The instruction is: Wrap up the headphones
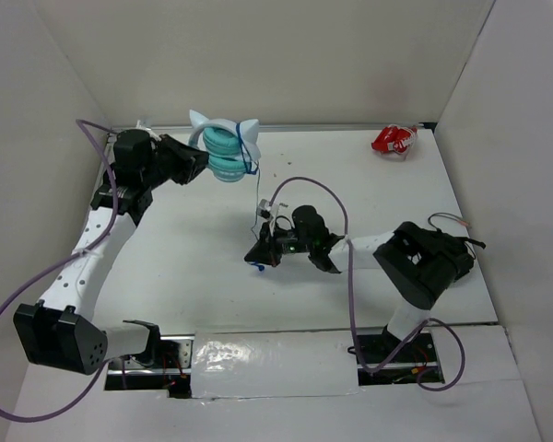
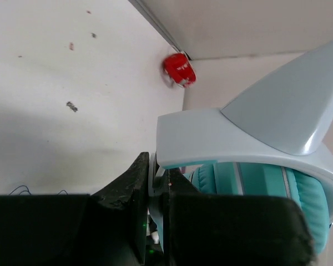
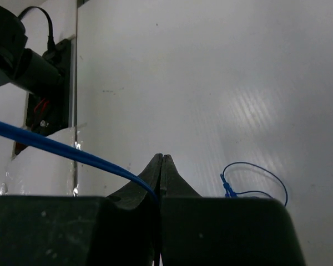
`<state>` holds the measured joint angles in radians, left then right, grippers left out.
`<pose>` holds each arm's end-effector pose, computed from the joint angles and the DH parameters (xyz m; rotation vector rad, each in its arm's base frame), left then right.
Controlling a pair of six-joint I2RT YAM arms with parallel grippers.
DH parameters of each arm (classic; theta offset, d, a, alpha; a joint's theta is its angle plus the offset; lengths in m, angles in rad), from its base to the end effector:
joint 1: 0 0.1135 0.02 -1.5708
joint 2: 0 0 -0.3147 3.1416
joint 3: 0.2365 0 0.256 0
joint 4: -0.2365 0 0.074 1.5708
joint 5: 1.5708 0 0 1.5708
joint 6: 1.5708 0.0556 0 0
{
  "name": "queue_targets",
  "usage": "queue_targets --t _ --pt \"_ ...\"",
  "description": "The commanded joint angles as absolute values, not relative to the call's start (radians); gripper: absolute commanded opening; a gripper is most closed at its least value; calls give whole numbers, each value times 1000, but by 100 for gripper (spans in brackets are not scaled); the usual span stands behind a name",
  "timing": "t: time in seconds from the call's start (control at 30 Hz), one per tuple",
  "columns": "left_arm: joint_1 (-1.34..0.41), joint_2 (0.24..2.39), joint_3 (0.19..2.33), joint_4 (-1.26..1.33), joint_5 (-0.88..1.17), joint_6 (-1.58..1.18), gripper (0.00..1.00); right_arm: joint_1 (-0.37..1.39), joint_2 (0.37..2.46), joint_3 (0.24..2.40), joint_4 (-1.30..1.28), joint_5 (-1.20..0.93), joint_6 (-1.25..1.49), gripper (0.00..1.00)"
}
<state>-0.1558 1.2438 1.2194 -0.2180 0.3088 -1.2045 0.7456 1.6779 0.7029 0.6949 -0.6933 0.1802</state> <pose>0.2863 -0.0621 0.4349 -0.7787 1.8261 -1.2087 0.2368 0.2671 0.2218 -1.0339 1.6930 1.2622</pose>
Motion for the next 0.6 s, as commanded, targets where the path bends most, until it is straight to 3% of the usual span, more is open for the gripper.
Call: queue_targets --t 0.0,0.37,0.43,0.57 --pt "-152 1249 1318 -210 192 -1312 0 771 1742 744 772 -727 219 0" --pt "-132 1380 1571 -454 -106 -1431 0 874 1694 675 805 -580 143 0" --pt "-111 1399 1627 -477 -75 -1413 0 876 1683 672 784 -563 143 0" --pt "-54 1388 1574 -303 243 -1312 0 859 1723 741 689 -486 120 0"
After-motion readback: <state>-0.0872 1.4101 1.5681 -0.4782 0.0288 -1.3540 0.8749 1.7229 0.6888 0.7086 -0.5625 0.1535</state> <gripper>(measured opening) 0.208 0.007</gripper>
